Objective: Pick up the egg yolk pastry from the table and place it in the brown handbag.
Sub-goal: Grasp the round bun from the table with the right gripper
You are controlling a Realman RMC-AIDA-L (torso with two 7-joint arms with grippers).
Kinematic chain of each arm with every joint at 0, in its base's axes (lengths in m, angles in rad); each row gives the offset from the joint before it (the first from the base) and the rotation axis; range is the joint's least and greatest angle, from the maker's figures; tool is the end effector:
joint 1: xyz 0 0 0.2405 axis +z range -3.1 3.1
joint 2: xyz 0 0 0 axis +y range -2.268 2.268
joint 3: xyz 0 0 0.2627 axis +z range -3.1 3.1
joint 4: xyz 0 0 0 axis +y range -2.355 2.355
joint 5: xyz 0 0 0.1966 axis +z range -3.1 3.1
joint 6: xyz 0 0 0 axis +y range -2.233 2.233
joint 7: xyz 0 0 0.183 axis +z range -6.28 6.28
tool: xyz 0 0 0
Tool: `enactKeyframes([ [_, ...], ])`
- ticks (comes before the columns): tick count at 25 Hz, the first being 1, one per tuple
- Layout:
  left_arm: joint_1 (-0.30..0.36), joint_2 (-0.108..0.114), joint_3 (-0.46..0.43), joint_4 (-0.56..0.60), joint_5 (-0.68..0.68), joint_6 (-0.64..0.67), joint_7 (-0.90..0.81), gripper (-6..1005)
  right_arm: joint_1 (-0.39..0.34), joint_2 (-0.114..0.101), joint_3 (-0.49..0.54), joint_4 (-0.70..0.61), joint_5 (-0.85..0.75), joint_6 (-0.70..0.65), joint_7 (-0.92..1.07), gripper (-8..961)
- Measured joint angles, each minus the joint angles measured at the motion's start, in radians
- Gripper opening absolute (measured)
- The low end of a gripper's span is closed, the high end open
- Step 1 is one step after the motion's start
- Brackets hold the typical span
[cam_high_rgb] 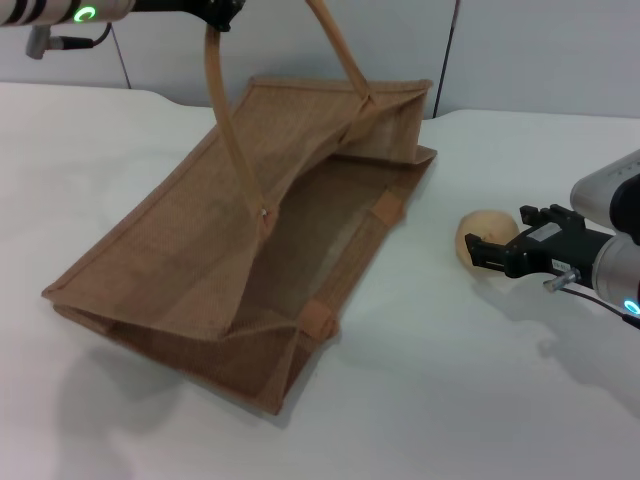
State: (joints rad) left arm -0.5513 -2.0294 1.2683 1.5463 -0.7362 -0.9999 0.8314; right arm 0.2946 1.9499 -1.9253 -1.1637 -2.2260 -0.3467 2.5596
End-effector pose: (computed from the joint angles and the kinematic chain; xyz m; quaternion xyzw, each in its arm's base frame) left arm -0.1265 0.4419 0.0602 -0.8921 -0.1292 -0.0669 0.4277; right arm 0.2549 0.3766 -0.0709 -0.8738 0.2897 0.0545 0.3867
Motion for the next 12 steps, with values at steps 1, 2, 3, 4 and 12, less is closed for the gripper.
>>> enactKeyframes([
  [1,-0.001,0.0,0.0,0.0,0.0,-0.001,0.0,121,0.001,0.001,0.002,0.002,0.001,0.0,-0.002,872],
  [2,-0.002,0.0,0.0,0.0,0.0,-0.004,0.0,121,0.002,0.002,0.002,0.003,0.001,0.0,-0.002,872],
  [3,-0.004,0.0,0.0,0.0,0.0,-0.008,0.0,121,0.004,0.003,0.002,0.003,0.002,-0.002,-0.002,873],
  [4,-0.006,0.0,0.0,0.0,0.0,-0.012,0.0,121,0.006,0.003,0.002,0.004,0.002,-0.006,-0.002,873],
  [12,-0.022,0.0,-0.003,0.006,0.011,-0.023,-0.008,122,0.041,0.006,-0.001,0.042,0.003,-0.034,-0.004,874],
])
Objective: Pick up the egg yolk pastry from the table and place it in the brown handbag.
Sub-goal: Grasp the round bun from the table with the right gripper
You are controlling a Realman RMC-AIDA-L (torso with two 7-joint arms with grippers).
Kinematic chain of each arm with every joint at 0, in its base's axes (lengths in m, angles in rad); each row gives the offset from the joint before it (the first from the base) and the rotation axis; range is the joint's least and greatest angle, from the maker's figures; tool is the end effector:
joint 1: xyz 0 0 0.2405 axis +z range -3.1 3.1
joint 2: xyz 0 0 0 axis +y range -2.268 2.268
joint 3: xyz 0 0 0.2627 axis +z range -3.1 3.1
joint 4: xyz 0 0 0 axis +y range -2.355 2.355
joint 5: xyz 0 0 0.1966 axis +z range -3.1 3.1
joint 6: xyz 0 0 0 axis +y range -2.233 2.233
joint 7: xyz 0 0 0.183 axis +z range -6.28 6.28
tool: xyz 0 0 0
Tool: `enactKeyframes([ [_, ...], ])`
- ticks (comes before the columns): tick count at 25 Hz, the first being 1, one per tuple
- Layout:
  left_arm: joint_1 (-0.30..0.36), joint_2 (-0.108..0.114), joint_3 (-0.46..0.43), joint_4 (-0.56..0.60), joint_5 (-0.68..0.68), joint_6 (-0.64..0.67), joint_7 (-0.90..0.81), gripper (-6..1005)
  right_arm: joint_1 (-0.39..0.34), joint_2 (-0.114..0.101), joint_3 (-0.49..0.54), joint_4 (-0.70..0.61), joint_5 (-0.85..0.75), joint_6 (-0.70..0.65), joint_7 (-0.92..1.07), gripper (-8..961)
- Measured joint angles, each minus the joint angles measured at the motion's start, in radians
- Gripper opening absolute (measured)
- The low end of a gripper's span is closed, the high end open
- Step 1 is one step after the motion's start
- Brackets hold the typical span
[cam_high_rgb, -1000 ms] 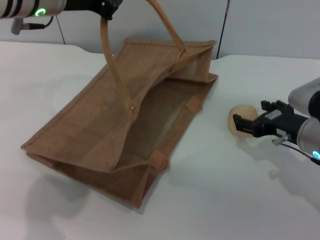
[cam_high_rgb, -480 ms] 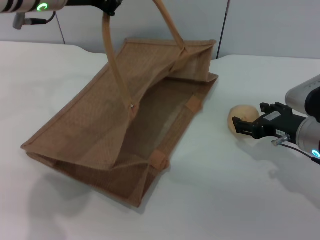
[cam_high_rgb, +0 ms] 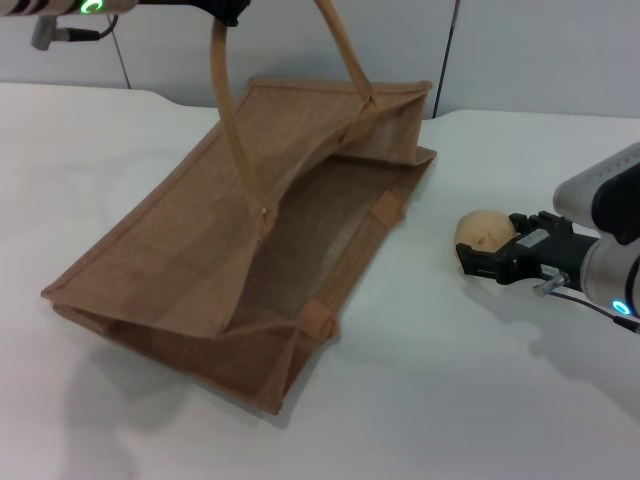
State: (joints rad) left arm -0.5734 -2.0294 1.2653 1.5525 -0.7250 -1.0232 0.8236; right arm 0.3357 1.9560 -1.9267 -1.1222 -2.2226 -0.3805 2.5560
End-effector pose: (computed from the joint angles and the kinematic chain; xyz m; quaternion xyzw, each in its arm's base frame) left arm -0.1189 0.4427 0.0596 -0.8955 -0.1230 -0.0643 0.4229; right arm 0.2546 0.3790 -0.0797 -0.8817 0.2897 0.0388 0.3704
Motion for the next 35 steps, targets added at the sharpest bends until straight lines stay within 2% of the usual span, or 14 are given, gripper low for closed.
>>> enactKeyframes([
  [6,-0.014,0.0,0.0,0.005,0.033,-0.012,-0.015,122,0.039,0.012,-0.002,0.05,-0.001,-0.002,0.0,878],
  [16,-0.02,0.0,0.0,0.006,0.041,-0.014,-0.017,122,0.047,0.015,0.005,0.058,0.0,-0.003,0.0,867],
  [32,-0.023,0.0,0.0,0.001,0.041,-0.014,-0.017,122,0.067,0.014,0.006,0.054,0.002,-0.031,0.0,751],
  [35,-0.023,0.0,0.0,-0.002,0.041,-0.014,-0.017,122,0.073,0.012,0.01,0.046,0.003,-0.044,0.0,703],
])
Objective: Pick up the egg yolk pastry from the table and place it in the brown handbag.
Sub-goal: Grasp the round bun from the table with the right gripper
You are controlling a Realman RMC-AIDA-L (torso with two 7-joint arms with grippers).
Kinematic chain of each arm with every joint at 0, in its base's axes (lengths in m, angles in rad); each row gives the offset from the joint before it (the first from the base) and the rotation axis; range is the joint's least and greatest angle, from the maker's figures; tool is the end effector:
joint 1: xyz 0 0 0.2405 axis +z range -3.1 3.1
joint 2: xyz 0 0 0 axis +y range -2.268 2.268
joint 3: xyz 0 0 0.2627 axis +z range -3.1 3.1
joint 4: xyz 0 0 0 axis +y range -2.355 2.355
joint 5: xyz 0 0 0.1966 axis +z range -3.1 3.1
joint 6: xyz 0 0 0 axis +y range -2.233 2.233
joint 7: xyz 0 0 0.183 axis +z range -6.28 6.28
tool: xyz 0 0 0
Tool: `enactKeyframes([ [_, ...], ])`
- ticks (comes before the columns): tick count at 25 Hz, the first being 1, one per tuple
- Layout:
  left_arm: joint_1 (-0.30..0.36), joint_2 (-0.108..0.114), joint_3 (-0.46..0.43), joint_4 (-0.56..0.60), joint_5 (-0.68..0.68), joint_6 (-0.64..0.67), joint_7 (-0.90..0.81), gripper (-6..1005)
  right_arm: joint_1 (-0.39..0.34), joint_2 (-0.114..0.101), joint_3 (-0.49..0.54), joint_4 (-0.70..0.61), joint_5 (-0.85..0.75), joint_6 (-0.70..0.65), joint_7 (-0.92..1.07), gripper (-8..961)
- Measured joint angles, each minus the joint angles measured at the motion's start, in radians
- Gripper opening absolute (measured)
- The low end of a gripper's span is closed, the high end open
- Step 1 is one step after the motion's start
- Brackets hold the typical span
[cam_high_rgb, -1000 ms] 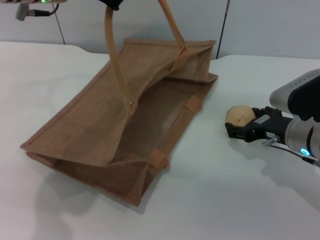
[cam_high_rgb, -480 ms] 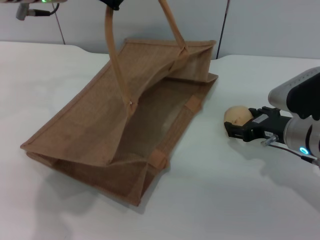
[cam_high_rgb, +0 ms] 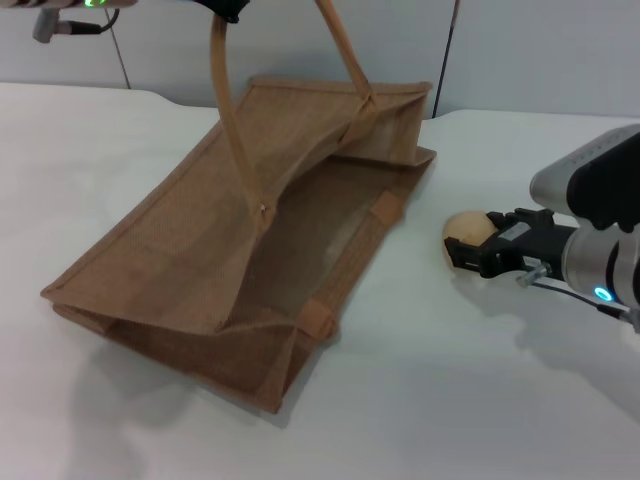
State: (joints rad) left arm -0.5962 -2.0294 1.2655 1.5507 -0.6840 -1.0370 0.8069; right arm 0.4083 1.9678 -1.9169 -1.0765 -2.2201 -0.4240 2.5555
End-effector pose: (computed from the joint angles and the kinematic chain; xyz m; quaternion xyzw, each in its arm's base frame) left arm -0.1160 0.4459 0.0599 -0.8953 -0.1193 -0.0512 0.4261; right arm 0.2429 0.3887 -0.0886 -0.8918 0.2826 0.0286 0.3522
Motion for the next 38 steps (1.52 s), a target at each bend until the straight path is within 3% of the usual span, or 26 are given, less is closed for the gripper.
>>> enactKeyframes([
  [10,-0.024,0.0,0.0,-0.003,0.0,0.002,0.0,122,0.032,-0.001,0.037,-0.121,-0.001,-0.081,-0.056,585],
  [21,-0.022,0.0,0.001,-0.007,0.025,0.002,-0.004,122,0.022,0.019,0.112,-0.1,-0.001,-0.14,-0.089,139],
  [27,-0.021,-0.001,0.004,-0.009,0.055,0.002,-0.021,122,0.0,0.028,0.124,-0.118,-0.004,-0.154,-0.105,142],
  [35,-0.026,-0.002,0.001,-0.014,0.055,0.002,-0.021,121,0.004,0.03,0.139,-0.12,-0.005,-0.197,-0.106,353],
  [38,-0.026,-0.002,0.001,-0.014,0.055,0.001,-0.022,120,0.005,0.03,0.155,-0.12,-0.007,-0.209,-0.106,504],
])
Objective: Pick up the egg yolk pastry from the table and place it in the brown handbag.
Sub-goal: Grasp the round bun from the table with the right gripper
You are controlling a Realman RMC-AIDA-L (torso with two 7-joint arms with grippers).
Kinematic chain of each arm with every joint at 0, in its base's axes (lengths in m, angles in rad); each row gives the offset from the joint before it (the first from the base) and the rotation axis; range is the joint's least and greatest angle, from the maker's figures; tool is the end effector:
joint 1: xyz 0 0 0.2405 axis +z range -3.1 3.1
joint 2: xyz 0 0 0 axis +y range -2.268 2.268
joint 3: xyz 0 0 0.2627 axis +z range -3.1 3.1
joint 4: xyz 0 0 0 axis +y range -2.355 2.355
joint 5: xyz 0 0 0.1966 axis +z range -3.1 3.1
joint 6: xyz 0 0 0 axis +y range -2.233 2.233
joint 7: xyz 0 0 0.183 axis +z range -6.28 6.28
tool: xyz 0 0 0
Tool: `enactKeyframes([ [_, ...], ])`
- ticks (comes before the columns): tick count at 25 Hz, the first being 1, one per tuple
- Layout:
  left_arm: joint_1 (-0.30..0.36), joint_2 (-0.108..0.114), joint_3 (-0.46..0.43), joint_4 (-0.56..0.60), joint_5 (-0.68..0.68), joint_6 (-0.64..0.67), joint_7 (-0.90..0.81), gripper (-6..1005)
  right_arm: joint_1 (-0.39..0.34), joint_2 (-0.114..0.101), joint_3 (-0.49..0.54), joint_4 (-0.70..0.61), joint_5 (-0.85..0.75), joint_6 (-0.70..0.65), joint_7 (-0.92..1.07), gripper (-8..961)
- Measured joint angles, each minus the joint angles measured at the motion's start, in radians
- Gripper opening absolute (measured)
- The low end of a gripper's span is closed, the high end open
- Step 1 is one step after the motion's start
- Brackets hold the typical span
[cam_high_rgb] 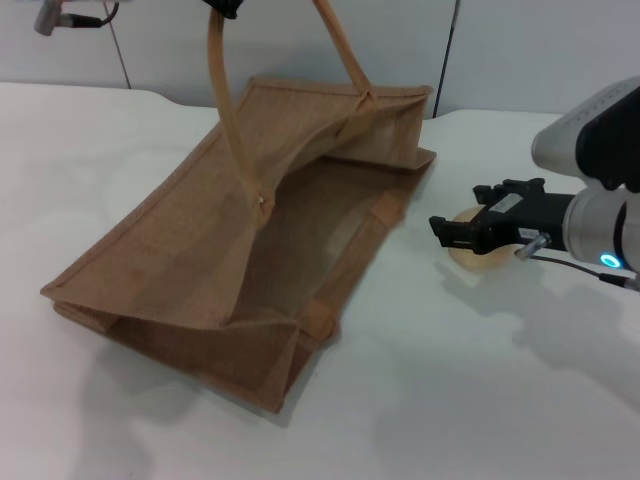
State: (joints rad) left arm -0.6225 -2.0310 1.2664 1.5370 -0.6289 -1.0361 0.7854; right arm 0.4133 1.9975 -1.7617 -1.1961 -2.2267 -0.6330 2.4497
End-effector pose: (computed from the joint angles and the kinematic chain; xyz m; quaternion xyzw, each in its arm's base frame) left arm -0.1150 0.4518 0.0604 -0.8919 -0.1179 -0.0360 0.4351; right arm 0.2118 0.3926 -0.0736 -0.9096 0.2570 0.0373 0.3243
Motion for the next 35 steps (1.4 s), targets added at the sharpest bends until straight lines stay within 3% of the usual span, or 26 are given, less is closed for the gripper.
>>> enactKeyframes([
  [7,-0.002,0.0,0.002,0.0,0.0,-0.001,0.0,119,0.026,-0.003,0.032,0.041,-0.003,-0.04,0.0,838],
  [13,-0.004,0.0,0.004,-0.001,0.0,-0.001,0.0,119,0.053,-0.001,0.035,0.089,-0.005,-0.047,0.0,882],
  [27,-0.011,0.001,0.007,-0.002,0.0,-0.001,0.0,120,0.094,0.0,0.085,0.186,-0.029,-0.025,-0.007,880],
  [35,-0.013,0.0,0.01,-0.002,0.0,-0.001,0.0,120,0.131,0.011,0.086,0.257,-0.028,-0.014,-0.008,879],
])
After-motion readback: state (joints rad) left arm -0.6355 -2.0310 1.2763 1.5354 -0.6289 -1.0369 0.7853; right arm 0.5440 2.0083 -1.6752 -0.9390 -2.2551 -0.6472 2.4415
